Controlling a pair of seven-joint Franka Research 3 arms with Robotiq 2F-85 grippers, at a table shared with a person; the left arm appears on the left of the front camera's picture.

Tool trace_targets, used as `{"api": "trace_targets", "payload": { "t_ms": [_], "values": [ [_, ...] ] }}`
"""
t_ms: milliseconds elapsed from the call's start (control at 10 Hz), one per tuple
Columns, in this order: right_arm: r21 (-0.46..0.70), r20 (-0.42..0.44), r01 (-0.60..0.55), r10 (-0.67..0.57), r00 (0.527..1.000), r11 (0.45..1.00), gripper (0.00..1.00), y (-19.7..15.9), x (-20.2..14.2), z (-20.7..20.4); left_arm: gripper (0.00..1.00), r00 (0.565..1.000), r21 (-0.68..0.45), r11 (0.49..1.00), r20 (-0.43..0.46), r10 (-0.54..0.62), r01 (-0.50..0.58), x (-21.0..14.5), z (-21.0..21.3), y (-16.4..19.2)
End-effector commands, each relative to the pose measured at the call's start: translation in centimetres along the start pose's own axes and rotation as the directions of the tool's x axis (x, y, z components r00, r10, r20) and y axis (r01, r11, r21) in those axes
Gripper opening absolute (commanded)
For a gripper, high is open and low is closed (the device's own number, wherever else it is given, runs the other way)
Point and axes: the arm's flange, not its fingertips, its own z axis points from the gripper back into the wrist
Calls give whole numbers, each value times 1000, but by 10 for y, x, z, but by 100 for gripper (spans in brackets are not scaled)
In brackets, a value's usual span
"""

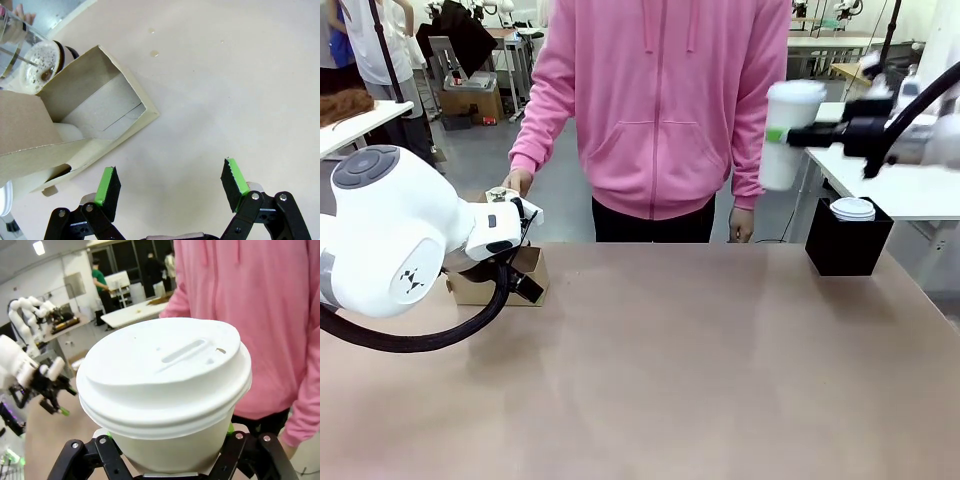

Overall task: Pour a drink into a cup and package it in a carrier.
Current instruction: When a person places the Paper Cup Lid on the 600 ml Paper Cup , lift the 600 ml Paper Cup, then position the Cup Carrier in the center of the table.

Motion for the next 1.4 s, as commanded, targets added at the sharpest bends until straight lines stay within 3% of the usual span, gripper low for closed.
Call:
{"api": "trace_targets", "payload": {
  "t_ms": [0, 400, 500, 1300],
  "values": [
    [3, 0, 11, -11, 1000, 1000, 81, 20, 47, 6, 100, 1000, -1, 1000, 0, 1, -1, 0, 0, 0],
    [-61, 38, 17, -15, 999, 998, 81, 48, 84, -5, 100, 1000, -1, 1000, 0, 1, -1, 0, 0, 0],
    [8, 37, -24, 24, 999, 1000, 81, 48, 80, 6, 100, 1000, -1, 1000, 0, 1, -1, 0, 0, 0],
    [8, 37, -24, 24, 999, 1000, 81, 48, 80, 6, 100, 1000, -1, 1000, 0, 1, -1, 0, 0, 0]
  ]
}}
